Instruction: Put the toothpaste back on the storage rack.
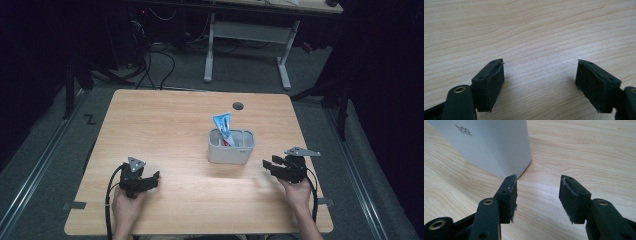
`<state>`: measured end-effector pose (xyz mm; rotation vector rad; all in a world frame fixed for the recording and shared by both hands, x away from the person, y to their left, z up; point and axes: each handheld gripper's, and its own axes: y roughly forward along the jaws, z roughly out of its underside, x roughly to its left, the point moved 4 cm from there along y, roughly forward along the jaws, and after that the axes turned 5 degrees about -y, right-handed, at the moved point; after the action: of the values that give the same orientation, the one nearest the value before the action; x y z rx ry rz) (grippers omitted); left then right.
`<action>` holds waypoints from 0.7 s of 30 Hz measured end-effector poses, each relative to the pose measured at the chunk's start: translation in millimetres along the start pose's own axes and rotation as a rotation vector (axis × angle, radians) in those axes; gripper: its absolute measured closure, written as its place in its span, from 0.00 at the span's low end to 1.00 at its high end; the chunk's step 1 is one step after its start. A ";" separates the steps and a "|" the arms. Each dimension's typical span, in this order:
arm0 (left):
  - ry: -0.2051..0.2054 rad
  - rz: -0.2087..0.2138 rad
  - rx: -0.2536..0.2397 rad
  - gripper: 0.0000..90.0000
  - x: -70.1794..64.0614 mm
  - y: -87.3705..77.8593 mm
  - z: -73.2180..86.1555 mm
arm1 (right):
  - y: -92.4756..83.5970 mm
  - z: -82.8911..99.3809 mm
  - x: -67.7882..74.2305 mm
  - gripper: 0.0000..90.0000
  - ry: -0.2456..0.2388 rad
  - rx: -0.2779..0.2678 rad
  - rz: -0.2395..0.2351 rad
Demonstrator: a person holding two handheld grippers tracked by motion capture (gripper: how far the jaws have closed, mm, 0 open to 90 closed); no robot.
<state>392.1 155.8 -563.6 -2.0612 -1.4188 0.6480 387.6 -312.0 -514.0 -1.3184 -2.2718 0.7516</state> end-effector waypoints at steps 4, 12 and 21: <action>0.000 0.000 0.000 0.26 0.0 0.0 0.0 | 4.1 1.6 -0.1 0.54 -0.002 0.017 0.004; 0.000 0.000 0.000 0.26 0.0 0.0 0.0 | 18.4 9.2 -0.5 0.53 -0.020 0.064 0.028; 0.000 0.000 0.000 0.26 0.0 0.0 0.0 | 31.8 19.3 -2.6 0.51 -0.026 0.096 0.058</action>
<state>392.1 155.8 -563.6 -2.0611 -1.4185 0.6481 398.5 -306.0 -549.1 -1.3427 -2.1969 0.8911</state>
